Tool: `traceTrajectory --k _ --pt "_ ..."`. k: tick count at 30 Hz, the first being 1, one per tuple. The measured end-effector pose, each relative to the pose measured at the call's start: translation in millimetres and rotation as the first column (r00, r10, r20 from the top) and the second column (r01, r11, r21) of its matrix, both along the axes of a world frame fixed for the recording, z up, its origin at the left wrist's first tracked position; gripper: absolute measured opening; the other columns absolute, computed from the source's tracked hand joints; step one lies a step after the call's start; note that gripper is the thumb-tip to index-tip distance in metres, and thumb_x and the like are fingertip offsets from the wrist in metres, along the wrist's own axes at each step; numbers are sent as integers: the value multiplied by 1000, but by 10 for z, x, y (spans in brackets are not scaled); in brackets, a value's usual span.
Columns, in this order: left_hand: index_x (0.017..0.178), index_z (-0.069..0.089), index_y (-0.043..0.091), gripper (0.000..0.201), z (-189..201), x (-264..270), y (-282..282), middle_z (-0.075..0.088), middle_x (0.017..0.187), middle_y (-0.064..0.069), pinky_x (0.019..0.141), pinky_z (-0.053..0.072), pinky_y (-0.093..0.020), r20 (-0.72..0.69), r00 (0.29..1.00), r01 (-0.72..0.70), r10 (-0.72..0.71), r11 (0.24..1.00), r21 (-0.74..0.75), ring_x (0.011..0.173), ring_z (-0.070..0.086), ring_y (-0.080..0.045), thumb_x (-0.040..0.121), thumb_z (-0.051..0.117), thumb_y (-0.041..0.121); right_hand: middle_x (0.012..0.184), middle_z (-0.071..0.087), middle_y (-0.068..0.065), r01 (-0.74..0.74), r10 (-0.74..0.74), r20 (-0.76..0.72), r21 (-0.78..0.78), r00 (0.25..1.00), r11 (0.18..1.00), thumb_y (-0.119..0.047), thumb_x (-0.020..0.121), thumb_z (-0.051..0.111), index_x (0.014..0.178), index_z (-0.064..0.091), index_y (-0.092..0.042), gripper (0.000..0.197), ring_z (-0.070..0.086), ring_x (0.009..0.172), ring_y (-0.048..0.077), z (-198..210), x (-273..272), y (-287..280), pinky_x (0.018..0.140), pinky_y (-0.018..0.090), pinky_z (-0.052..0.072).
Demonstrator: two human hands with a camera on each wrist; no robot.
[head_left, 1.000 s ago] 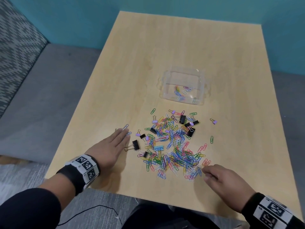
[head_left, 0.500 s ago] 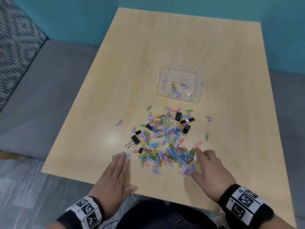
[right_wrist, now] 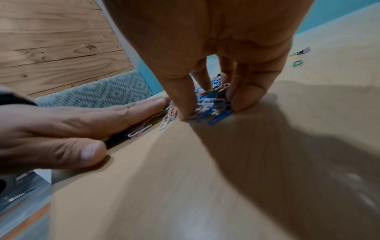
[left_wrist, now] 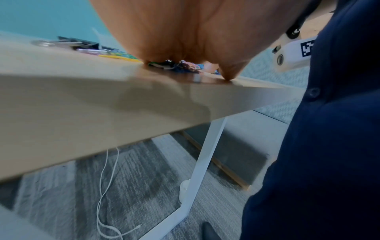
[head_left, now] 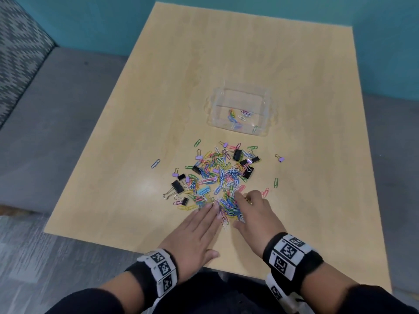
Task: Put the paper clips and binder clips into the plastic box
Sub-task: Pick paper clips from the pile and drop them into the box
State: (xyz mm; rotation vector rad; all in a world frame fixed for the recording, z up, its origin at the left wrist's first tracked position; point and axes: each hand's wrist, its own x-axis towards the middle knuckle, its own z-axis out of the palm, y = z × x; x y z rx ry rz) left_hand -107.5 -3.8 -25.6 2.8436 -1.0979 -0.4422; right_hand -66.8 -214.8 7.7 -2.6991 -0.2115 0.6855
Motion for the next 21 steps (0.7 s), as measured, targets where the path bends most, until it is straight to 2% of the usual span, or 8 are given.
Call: traceTrajectory --k 4,7,9,10,12,15,18,21 --pt "147 17 2 78 13 148 -225 10 157 -18 112 12 -44 23 999 33 -33 999 -2 145 3 -31 95 36 56 118 39 3 -16 17 30 -5 999 1000 -30 84 61 135 37 -25 56 44 105 26 -6 78 -32 81 37 48" --pt "146 25 4 75 94 173 -286 20 155 -16 111 25 -45 30 998 -54 56 997 -61 142 20 -33 89 52 45 114 39 1 16 -16 72 -1 997 1000 -38 80 65 133 37 -29 60 42 103 24 49 66 -138 76 36 49" --pt "145 29 9 82 156 173 -307 32 149 -13 101 42 -44 -31 980 -198 196 978 -67 131 39 -33 79 64 43 117 36 -1 33 -32 53 -17 998 999 -47 77 66 136 31 -33 70 39 105 24 77 37 -190 78 34 48" --pt "145 27 10 86 163 178 -325 35 146 -12 96 46 -44 -65 969 -243 239 969 -52 125 42 -33 76 66 44 120 35 -1 26 -25 32 -34 999 999 -49 77 66 138 27 -34 74 37 107 24 73 28 -191 81 33 46" --pt "145 23 12 89 151 207 -384 36 141 -11 91 48 -44 -93 958 -275 271 961 -29 118 43 -33 75 67 46 125 34 0 -4 5 10 -56 1000 998 -47 78 65 141 24 -33 77 36 110 24 64 37 -137 82 33 46" --pt "140 32 12 80 132 318 -504 45 129 -10 83 50 -42 -74 953 -297 293 954 -40 105 43 -31 76 66 44 125 37 4 -25 27 27 -53 999 998 -33 82 63 140 31 -27 66 38 108 26 33 107 -29 78 36 49" --pt "134 40 13 67 153 398 -557 49 120 -8 81 49 -40 -66 951 -304 301 951 -50 98 42 -28 78 65 39 114 44 7 -55 58 57 -61 997 997 -19 80 63 127 45 -20 50 47 95 29 22 166 7 64 37 47" --pt "116 54 15 52 170 448 -535 53 105 -6 71 48 -36 -54 961 -274 271 960 -62 86 43 -26 70 75 27 90 50 6 -162 174 76 -145 982 976 -10 59 77 98 53 -18 46 53 70 26 38 195 -18 46 30 31"
